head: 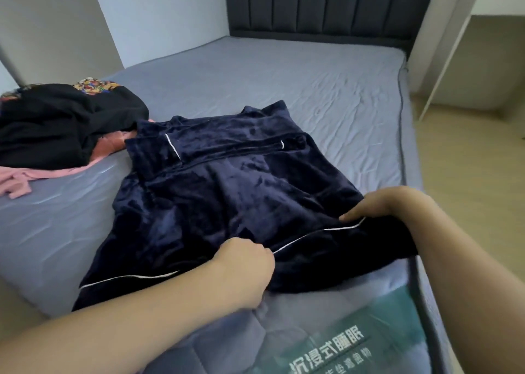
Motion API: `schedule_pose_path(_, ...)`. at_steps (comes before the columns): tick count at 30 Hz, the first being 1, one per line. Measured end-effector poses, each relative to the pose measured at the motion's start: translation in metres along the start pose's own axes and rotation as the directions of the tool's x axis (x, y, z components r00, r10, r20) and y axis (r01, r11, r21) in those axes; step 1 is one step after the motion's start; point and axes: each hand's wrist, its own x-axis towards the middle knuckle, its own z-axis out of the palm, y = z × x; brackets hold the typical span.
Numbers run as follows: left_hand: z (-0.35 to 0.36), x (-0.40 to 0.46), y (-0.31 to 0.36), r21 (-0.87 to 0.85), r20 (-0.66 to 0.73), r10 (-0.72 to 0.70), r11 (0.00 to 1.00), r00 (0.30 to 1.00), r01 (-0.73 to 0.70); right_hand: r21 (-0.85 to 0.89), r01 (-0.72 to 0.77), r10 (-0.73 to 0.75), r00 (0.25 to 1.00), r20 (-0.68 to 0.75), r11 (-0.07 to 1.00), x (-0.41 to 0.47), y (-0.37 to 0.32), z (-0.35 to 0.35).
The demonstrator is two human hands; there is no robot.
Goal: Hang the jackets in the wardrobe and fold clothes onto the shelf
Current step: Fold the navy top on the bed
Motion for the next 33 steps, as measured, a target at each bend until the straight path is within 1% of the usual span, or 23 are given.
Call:
schedule_pose_path(2,-0.019,0.019,-0.015,-0.177,-0.038,0.015,0.984,0.999,-0.021,0.359,-0.001,-0.069,0.981,0.182,0.933,-0.009,0.004,0.001)
schedule_pose_path(3,-0.031,0.027,-0.028,-0.289,-0.019,-0.001,0.957,1.0,-0.005,0.547,0.034,-0.179,0.96,0.215,0.837,-0.011,0.004,0.001)
schedule_pose_path(5,-0.045,0.035,-0.042,-0.386,0.052,-0.027,0.921,0.998,0.045,0.87,0.114,-0.414,0.903,0.11,0.48,-0.012,0.003,-0.005)
schedule_pose_path(6,-0.044,0.035,-0.039,-0.345,0.08,-0.025,0.937,0.996,0.051,0.955,0.127,-0.437,0.899,0.003,0.266,-0.011,0.002,-0.009)
schedule_pose_path(7,-0.035,0.033,-0.032,-0.271,0.098,-0.03,0.961,0.995,0.056,0.99,0.122,-0.376,0.923,-0.085,0.075,-0.008,0.001,-0.011)
schedule_pose_path(9,-0.011,0.02,-0.009,-0.097,0.149,-0.089,0.99,0.985,0.104,0.968,0.079,-0.256,0.956,-0.141,-0.238,0.002,0.001,-0.014)
schedule_pose_path(11,0.005,0.007,0.002,0.087,0.218,-0.189,0.981,0.957,0.174,0.897,0.082,-0.296,0.927,-0.228,-0.435,0.01,0.003,-0.008)
schedule_pose_path(12,0.006,0.006,-0.003,0.131,0.193,-0.229,0.97,0.954,0.206,0.883,0.093,-0.361,0.889,-0.282,-0.461,0.012,0.003,-0.003)
schedule_pose_path(13,0.002,0.008,-0.013,0.127,0.134,-0.256,0.962,0.957,0.24,0.901,0.109,-0.411,0.863,-0.296,-0.42,0.013,0.004,0.0)
schedule_pose_path(14,-0.004,0.011,-0.025,0.096,0.068,-0.288,0.955,0.955,0.281,0.944,0.126,-0.453,0.853,-0.26,-0.305,0.009,0.002,0.004)
schedule_pose_path(16,-0.017,0.009,-0.044,0.049,-0.005,-0.301,0.952,0.954,0.301,0.975,0.2,-0.505,0.854,-0.127,0.093,-0.001,-0.005,0.005)
schedule_pose_path(17,-0.021,0.006,-0.047,0.031,0.015,-0.27,0.963,0.963,0.269,0.924,0.238,-0.495,0.867,-0.063,0.298,-0.005,-0.009,0.005)
schedule_pose_path(18,-0.023,0.002,-0.046,0.005,0.073,-0.212,0.977,0.975,0.212,0.858,0.256,-0.459,0.888,-0.027,0.445,-0.009,-0.014,0.004)
schedule_pose_path(19,-0.022,-0.001,-0.042,-0.017,0.154,-0.148,0.988,0.977,0.152,0.813,0.261,-0.41,0.911,-0.03,0.521,-0.013,-0.018,0.003)
schedule_pose_path(20,-0.021,-0.005,-0.037,-0.032,0.233,-0.086,0.995,0.969,0.096,0.808,0.271,-0.368,0.927,-0.072,0.523,-0.016,-0.02,0.001)
schedule_pose_path(22,-0.028,-0.009,-0.036,-0.102,0.27,-0.023,0.993,0.962,0.052,0.873,0.372,-0.275,0.916,-0.291,0.315,-0.017,-0.017,-0.008)
schedule_pose_path(24,-0.042,-0.012,-0.037,-0.273,0.179,0.016,0.961,0.984,0.034,0.861,0.503,-0.116,0.862,-0.494,0.068,-0.015,-0.006,-0.014)
schedule_pose_path(25,-0.046,-0.013,-0.032,-0.336,0.136,0.04,0.942,0.99,0.008,0.857,0.513,-0.037,0.856,-0.515,-0.055,-0.012,0.001,-0.013)
schedule_pose_path(26,-0.048,-0.015,-0.022,-0.33,0.133,0.063,0.944,0.989,-0.015,0.86,0.468,0.036,0.881,-0.471,-0.203,-0.008,0.008,-0.009)
schedule_pose_path(28,-0.041,-0.02,0.009,-0.109,0.275,0.038,0.994,0.961,-0.008,0.827,0.38,0.173,0.925,-0.338,-0.415,0.002,0.017,0.003)
schedule_pose_path(30,-0.031,-0.024,0.035,0.146,0.423,-0.082,0.989,0.902,0.021,0.777,0.354,0.257,0.933,-0.253,-0.521,0.003,0.017,0.009)
schedule_pose_path(31,-0.031,-0.024,0.041,0.213,0.441,-0.134,0.976,0.887,0.041,0.764,0.362,0.255,0.931,-0.262,-0.534,0.002,0.016,0.009)
schedule_pose_path(33,-0.038,-0.026,0.038,0.196,0.347,-0.117,0.979,0.93,0.05,0.75,0.409,0.252,0.912,-0.323,-0.519,-0.003,0.016,0.0)
